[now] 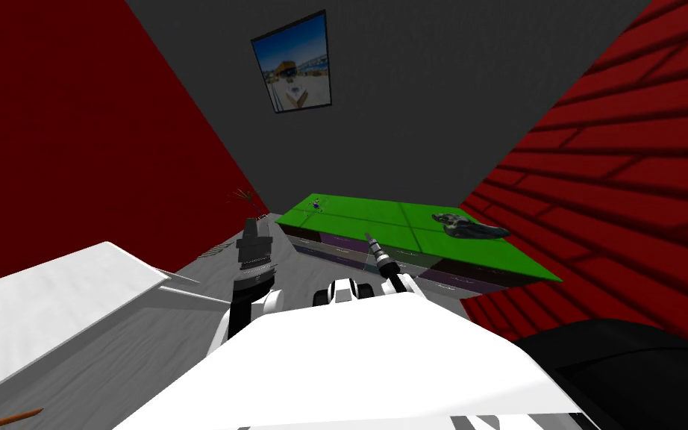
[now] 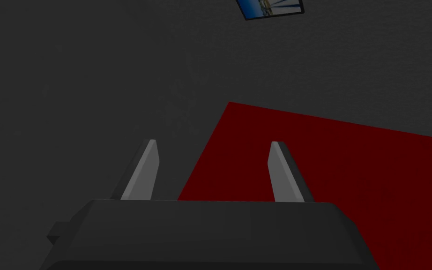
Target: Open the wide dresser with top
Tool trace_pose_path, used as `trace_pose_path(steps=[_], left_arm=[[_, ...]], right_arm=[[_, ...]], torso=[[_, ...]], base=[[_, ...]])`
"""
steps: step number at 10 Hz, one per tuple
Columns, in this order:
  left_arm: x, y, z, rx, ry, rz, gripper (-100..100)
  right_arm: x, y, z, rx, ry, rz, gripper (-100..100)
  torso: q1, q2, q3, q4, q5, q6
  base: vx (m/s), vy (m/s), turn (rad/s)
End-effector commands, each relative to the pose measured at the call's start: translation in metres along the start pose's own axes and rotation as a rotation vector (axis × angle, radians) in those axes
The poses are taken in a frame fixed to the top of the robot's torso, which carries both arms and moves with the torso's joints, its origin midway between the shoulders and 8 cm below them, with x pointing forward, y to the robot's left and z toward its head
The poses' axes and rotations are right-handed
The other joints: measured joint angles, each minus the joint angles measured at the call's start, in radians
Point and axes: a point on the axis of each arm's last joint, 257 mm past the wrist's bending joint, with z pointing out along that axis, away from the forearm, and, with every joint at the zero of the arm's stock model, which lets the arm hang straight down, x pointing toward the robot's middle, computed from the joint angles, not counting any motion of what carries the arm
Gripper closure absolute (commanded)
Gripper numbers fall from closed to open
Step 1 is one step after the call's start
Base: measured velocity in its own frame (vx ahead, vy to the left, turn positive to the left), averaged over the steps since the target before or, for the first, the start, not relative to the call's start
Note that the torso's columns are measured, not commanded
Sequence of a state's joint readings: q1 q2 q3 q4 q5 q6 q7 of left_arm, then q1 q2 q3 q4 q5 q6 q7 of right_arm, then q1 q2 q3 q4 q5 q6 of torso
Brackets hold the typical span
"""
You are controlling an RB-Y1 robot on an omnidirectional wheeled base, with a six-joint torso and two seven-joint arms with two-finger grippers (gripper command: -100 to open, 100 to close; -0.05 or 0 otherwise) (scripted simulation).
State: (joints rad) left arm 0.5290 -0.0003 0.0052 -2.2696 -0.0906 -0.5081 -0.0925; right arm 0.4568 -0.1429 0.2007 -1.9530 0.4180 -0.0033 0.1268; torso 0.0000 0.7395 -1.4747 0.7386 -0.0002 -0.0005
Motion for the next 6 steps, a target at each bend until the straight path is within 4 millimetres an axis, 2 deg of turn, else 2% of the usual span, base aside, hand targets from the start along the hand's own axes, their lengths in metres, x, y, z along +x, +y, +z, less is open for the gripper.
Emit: trace_pose_path(steps=[1,2,3,4,5,6], left_arm=[[0.0,0.0,0.0,0.0,0.0,0.0,0],[0.0,0.0,0.0,0.0,0.0,0.0,0],[0.0,0.0,0.0,0.0,0.0,0.0,0],[0.0,0.0,0.0,0.0,0.0,0.0,0],[0.0,0.0,0.0,0.0,0.0,0.0,0],[0.0,0.0,0.0,0.0,0.0,0.0,0]], right_arm=[[0.033,-0.037,-0.001,0.105,0.073,-0.068,-100],[0.033,-0.044,-0.002,0.13,0.075,-0.092,-100],[0.056,-0.063,-0.006,0.186,0.123,-0.121,-100],[0.055,-0.069,-0.008,0.207,0.123,-0.154,-100],[0.076,-0.087,-0.014,0.259,0.169,-0.182,-100],[0.074,-0.091,-0.015,0.271,0.168,-0.224,-100]], torso=[[0.001,-0.002,-0.002,-0.001,0.0,0.001],[0.002,-0.004,-0.003,-0.001,0.001,0.0],[0.001,-0.003,-0.003,-0.001,0.0,0.001],[0.0,-0.004,-0.002,-0.001,0.0,0.0],[-0.001,-0.001,-0.001,-0.001,0.0,0.001],[0.001,-0.002,-0.001,-0.001,0.0,0.0]], base=[[0.123,0.074,0.155],[0.119,0.058,0.057],[0.149,0.056,0.131],[0.128,0.045,0.074],[0.153,0.067,0.104],[0.13,0.058,0.079]])
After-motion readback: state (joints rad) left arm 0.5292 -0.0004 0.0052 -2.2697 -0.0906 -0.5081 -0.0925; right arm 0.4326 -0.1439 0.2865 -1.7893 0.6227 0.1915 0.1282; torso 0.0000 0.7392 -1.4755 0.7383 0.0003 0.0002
